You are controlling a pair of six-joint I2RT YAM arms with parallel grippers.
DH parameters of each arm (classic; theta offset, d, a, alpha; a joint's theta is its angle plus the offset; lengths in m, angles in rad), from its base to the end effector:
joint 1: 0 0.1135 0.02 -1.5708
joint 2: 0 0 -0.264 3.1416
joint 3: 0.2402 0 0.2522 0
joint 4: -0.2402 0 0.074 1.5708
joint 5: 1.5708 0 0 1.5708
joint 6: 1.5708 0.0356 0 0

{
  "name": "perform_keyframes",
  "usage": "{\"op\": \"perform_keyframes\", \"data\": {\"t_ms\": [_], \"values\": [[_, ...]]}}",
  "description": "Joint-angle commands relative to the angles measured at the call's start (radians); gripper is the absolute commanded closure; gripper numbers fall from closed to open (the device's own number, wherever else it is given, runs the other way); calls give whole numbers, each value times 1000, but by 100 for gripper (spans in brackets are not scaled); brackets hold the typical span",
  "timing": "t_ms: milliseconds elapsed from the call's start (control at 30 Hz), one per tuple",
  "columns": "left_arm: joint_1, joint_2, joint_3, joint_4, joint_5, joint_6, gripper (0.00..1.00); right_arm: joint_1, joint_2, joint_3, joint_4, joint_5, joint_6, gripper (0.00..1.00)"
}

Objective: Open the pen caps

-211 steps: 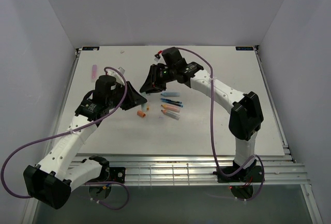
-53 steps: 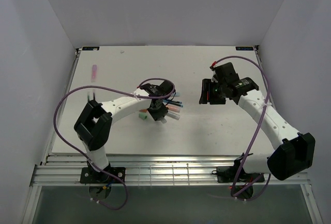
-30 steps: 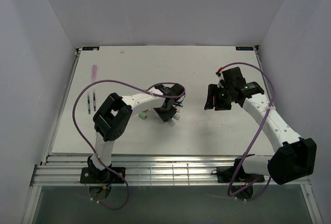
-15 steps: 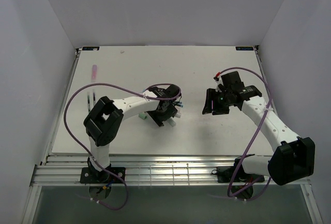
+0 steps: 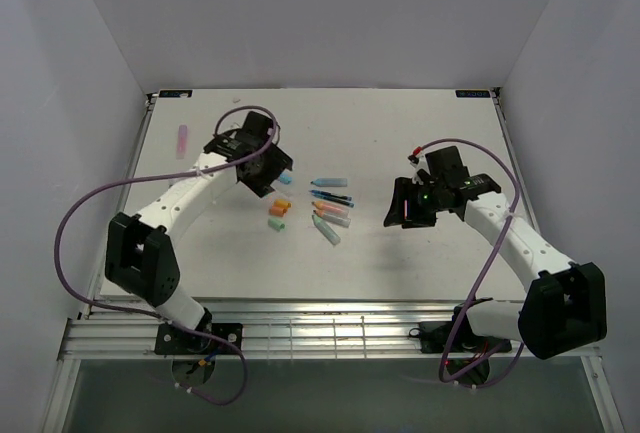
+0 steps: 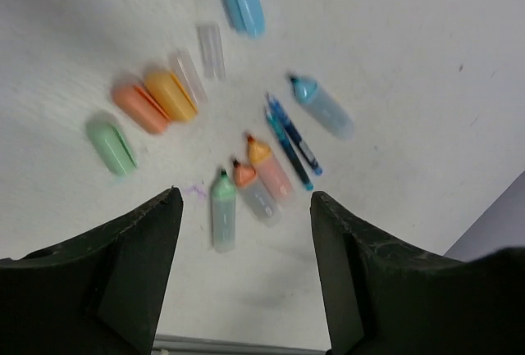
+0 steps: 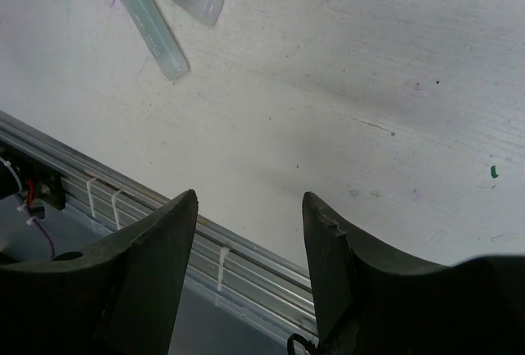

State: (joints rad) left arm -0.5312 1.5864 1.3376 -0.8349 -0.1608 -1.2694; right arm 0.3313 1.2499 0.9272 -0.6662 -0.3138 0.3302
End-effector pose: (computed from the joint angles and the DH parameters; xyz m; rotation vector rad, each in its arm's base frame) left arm 0.2852 -0.1609 0.2789 -1.0203 2.4885 -0.3889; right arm 0.2303 0.0908 0.2531 -0.1254 2.6177 0.6463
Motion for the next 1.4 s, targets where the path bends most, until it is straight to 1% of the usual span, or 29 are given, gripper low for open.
{"op": "perform_keyframes", "data": {"t_ms": [0,33,67,100,133,167,200,267,300,333,367,400,500,633,700,733,800,933,967,1033,1100,1167,1233,1367], "values": [[187,-28,72,19,12,235,26,3,6,-5,48,-30,-2,40],[218,-17,98,22,3,278,26,5,11,-4,43,-27,-9,40],[246,15,129,20,-18,363,26,5,16,-2,42,-27,-13,40],[298,32,190,25,-29,405,26,6,23,-1,36,-25,-14,40],[319,50,216,58,-37,451,24,5,26,2,34,-28,-17,40],[347,88,239,89,-11,505,23,5,31,2,31,-31,-19,40],[402,108,280,124,18,615,24,6,39,5,28,-34,-19,40],[454,164,317,204,91,694,25,6,48,16,17,-42,-22,40],[502,181,328,241,127,762,24,8,55,19,11,-47,-23,40],[523,202,337,291,159,787,24,9,59,28,4,-47,-25,40],[530,225,356,296,159,800,24,9,63,32,-1,-47,-28,40],[580,269,389,296,130,820,25,11,71,36,-6,-45,-29,40],[617,335,411,325,89,858,25,12,88,55,-15,-47,-33,40],[623,366,377,454,23,982,25,14,131,85,-35,-54,-46,40],[628,391,388,471,-5,1013,25,14,157,107,-47,-54,-57,40],[632,423,402,465,-47,1024,25,14,164,111,-50,-54,-63,40],[648,461,454,451,-74,1024,25,14,192,130,-61,-54,-69,40],[669,550,532,416,-94,1021,25,15,233,159,-69,-68,-79,40],[672,588,552,405,-103,1019,27,15,243,163,-70,-71,-80,40],[685,618,590,387,-102,1021,28,17,269,183,-75,-77,-85,40],[700,645,598,388,-76,1012,30,15,302,196,-75,-84,-91,40],[714,643,569,425,-39,1013,30,15,333,220,-78,-88,-95,40],[718,636,517,486,-13,1018,25,15,356,236,-81,-94,-99,40],[729,662,515,493,1,1015,23,17,414,277,-87,-102,-103,40]]}}
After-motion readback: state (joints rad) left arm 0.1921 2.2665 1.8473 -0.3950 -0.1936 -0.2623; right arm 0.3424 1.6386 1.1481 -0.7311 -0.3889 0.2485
